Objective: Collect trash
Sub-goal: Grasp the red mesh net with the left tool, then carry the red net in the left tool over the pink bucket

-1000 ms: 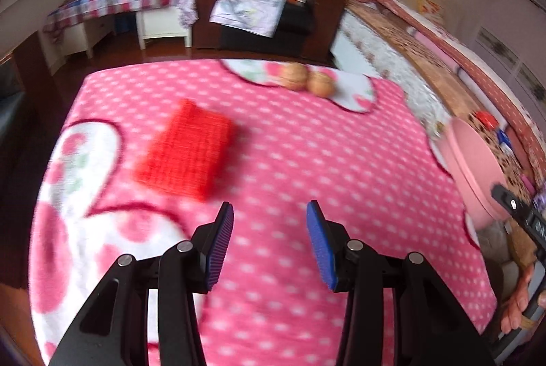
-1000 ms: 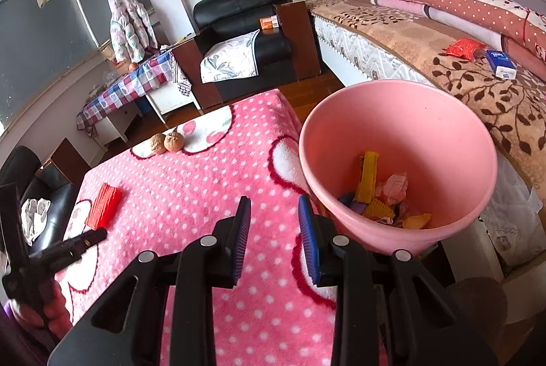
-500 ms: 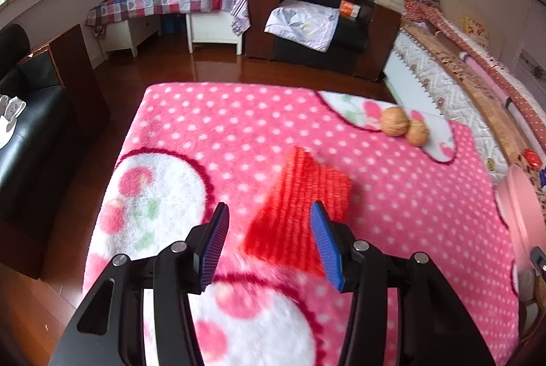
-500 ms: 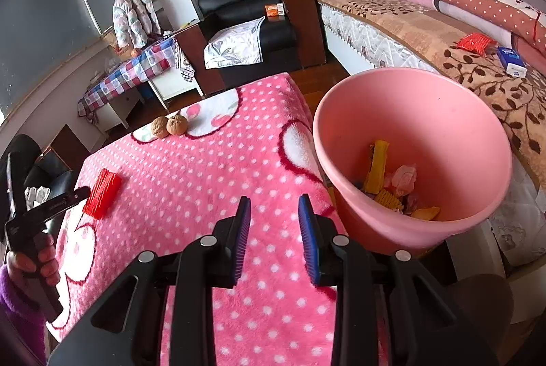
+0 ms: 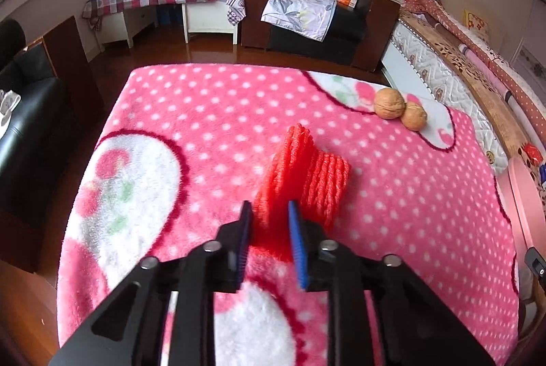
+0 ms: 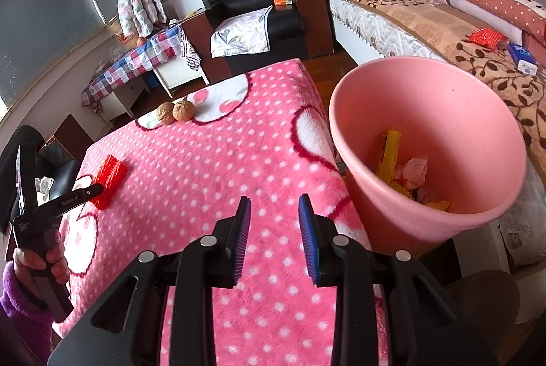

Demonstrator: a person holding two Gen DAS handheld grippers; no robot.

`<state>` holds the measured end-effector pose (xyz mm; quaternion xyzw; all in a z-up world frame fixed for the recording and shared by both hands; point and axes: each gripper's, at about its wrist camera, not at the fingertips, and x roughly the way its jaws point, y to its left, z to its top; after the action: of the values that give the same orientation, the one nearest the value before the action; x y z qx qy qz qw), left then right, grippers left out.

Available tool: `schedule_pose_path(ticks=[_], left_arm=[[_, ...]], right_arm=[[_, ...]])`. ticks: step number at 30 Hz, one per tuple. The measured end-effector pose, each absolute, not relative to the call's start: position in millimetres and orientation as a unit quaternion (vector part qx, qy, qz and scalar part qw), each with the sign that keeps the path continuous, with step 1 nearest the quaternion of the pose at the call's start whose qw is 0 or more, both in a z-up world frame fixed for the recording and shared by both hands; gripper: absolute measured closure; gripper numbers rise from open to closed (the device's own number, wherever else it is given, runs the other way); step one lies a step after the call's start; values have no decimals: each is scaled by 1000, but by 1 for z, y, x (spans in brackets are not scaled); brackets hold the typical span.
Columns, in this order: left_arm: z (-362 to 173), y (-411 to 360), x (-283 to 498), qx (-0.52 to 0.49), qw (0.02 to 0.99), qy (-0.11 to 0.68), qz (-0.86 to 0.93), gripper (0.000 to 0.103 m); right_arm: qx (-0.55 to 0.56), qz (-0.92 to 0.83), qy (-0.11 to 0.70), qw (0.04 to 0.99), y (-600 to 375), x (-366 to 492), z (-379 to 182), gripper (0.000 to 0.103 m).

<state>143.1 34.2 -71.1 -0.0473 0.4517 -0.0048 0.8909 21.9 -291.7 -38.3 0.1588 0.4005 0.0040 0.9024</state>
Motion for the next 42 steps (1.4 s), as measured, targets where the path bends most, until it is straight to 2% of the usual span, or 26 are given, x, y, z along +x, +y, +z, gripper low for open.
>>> schedule_pose_path(ticks=[5,21,42], left_arm=[[-62,24,139,-52,892,449,-16,93],[-30,-20,124,-38,902,425,-59,93],[-18,-58,112,-19,904,417,-96,93]], right_arm=[[165,4,401,901,-294,21,-39,74],[176,6,394,902,-304,14,-39,74],[185,5,382,905,-311,5,-36,74]])
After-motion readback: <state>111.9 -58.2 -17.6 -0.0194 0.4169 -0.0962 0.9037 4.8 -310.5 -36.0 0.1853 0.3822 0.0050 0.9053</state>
